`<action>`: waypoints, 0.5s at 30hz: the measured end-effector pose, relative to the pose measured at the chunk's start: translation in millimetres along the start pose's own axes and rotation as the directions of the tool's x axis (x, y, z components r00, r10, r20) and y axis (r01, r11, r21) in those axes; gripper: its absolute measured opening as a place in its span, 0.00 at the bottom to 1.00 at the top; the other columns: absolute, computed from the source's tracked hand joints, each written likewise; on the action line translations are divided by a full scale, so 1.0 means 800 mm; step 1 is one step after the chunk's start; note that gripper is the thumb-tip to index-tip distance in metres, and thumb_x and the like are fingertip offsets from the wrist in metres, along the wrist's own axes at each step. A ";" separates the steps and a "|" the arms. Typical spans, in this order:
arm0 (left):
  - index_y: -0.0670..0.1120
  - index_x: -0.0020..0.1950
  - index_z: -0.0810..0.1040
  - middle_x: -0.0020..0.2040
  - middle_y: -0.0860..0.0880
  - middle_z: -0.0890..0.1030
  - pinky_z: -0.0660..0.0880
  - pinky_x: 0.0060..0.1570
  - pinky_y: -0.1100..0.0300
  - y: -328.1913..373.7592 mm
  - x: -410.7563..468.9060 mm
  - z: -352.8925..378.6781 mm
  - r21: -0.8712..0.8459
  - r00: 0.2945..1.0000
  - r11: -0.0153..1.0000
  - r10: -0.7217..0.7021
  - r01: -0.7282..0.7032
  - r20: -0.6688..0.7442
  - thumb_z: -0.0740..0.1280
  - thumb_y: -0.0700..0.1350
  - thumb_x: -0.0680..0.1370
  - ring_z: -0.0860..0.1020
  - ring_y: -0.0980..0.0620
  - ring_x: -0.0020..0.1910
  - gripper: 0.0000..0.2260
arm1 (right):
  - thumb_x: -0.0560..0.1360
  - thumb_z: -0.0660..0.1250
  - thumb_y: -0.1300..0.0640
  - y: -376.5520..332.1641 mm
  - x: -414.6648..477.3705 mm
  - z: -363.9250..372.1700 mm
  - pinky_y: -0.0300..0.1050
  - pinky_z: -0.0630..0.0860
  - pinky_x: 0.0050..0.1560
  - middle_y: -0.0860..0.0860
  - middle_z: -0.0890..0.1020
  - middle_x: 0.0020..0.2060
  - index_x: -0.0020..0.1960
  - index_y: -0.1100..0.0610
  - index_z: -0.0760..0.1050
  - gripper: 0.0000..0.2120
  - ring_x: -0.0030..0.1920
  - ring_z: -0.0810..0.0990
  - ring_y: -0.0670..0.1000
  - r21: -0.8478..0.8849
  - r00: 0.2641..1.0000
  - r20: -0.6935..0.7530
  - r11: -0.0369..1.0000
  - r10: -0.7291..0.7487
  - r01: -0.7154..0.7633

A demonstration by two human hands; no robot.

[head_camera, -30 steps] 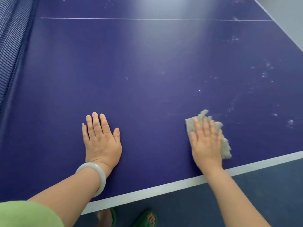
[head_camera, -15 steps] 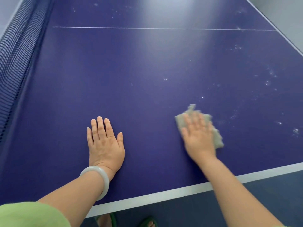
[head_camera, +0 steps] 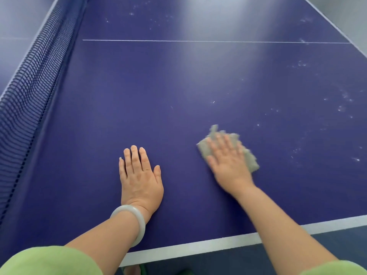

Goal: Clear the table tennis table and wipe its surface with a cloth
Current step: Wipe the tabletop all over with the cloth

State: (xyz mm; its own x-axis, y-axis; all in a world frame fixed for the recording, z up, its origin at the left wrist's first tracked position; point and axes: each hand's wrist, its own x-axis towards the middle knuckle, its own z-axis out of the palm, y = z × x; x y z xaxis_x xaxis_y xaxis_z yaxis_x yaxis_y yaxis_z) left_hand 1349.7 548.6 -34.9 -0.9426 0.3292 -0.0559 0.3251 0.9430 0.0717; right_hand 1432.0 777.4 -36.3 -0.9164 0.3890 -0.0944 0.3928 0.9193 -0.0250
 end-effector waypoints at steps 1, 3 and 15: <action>0.40 0.80 0.46 0.80 0.41 0.47 0.41 0.77 0.46 0.000 0.000 0.000 0.002 1.000 1.000 0.000 0.000 0.001 0.42 0.56 0.81 0.43 0.42 0.79 0.31 | 0.83 0.38 0.47 0.029 0.003 -0.004 0.58 0.40 0.77 0.52 0.44 0.81 0.81 0.50 0.42 0.27 0.80 0.41 0.54 0.019 0.976 -0.014 0.976 0.217 -0.216; 0.40 0.80 0.45 0.80 0.41 0.47 0.40 0.77 0.46 0.000 0.000 0.000 0.007 1.000 1.000 0.005 -0.005 0.000 0.38 0.56 0.80 0.43 0.42 0.79 0.32 | 0.84 0.42 0.47 0.063 -0.007 -0.011 0.61 0.42 0.77 0.53 0.47 0.81 0.81 0.51 0.45 0.27 0.80 0.43 0.55 0.155 0.814 -0.012 0.805 0.581 -0.572; 0.40 0.80 0.46 0.80 0.41 0.47 0.41 0.77 0.45 -0.002 0.000 0.001 0.008 1.000 1.000 -0.001 0.001 0.022 0.43 0.56 0.81 0.43 0.42 0.79 0.31 | 0.80 0.41 0.43 -0.037 -0.053 0.006 0.59 0.43 0.77 0.50 0.52 0.80 0.80 0.47 0.52 0.29 0.80 0.46 0.52 0.047 0.996 -0.032 0.996 -0.081 0.082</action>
State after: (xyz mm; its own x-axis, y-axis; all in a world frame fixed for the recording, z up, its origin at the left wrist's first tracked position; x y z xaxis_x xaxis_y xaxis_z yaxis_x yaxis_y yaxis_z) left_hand 1349.3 547.5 -35.6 -0.9410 0.3293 -0.0779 0.3249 0.9436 0.0638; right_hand 1459.4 733.3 -36.1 -0.9471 0.3153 -0.0600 0.3194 0.9443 -0.0794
